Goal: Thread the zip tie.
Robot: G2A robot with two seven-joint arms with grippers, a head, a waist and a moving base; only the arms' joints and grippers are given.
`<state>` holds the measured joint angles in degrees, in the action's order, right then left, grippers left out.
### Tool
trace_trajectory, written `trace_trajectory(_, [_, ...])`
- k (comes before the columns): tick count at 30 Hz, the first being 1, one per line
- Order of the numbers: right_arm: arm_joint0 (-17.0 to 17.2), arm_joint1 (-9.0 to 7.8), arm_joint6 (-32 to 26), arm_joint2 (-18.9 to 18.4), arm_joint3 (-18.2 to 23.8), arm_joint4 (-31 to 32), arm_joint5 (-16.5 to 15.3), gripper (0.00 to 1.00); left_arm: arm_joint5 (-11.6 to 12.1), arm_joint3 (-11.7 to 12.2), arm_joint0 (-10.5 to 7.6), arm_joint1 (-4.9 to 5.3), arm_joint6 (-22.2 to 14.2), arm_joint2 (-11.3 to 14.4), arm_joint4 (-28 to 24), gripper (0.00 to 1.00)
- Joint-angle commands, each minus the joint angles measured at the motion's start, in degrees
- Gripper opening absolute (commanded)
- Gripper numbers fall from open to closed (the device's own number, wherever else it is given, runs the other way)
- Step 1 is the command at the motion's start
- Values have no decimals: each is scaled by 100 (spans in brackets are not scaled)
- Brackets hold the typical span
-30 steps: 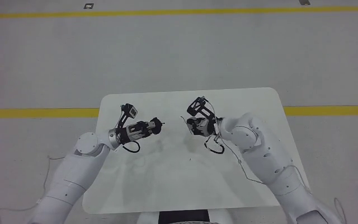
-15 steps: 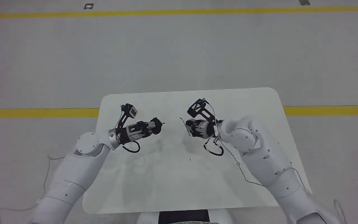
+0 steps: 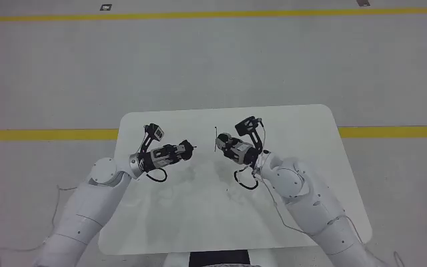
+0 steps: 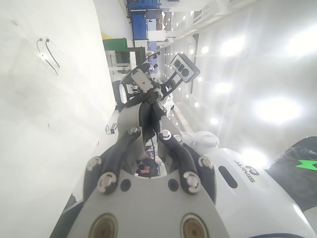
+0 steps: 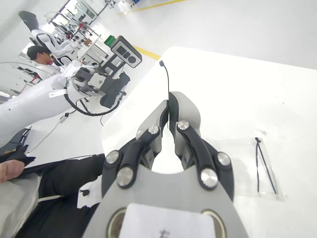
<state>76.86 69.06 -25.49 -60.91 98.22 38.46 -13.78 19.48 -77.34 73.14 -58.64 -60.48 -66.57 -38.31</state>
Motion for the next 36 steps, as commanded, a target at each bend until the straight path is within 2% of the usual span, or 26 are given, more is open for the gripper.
trace_trajectory(1, [155, 6, 405, -20, 43, 15, 51, 0, 0, 0, 0, 0, 0, 0, 0, 0])
trace_trajectory(6, [373, 19, 903, -24, 34, 88, 132, 0, 0, 0, 0, 0, 0, 0, 0, 0])
trace_trajectory(20, [409, 25, 992, -19, 39, 98, 193, 0, 0, 0, 0, 0, 0, 0, 0, 0])
trace_trajectory(30, [984, 146, 2676, 260, 272, 383, 875, 0, 0, 0, 0, 0, 0, 0, 0, 0])
trace_trajectory(36, [1105, 233, 3205, 514, 290, 379, 951, 0, 0, 0, 0, 0, 0, 0, 0, 0])
